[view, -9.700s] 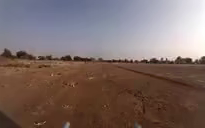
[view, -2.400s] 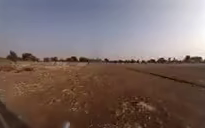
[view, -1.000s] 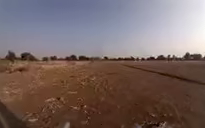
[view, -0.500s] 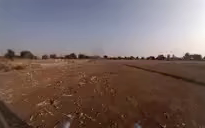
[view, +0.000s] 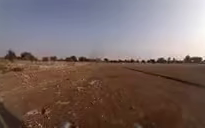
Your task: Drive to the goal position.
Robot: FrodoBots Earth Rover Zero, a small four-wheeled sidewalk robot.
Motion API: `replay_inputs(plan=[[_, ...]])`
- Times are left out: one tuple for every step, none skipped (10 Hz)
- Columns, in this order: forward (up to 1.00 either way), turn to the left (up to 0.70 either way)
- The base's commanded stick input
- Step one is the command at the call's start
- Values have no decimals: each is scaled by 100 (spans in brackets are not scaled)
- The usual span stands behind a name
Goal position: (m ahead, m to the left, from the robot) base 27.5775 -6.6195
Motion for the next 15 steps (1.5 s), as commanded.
replay_inputs(plan=[[50, 0], [50, 0], [50, 0], [50, 0], [50, 0], [50, 0], [50, 0], [50, 0], [50, 0], [50, 0], [50, 0], [50, 0], [50, 0], [50, 0], [50, 0]])
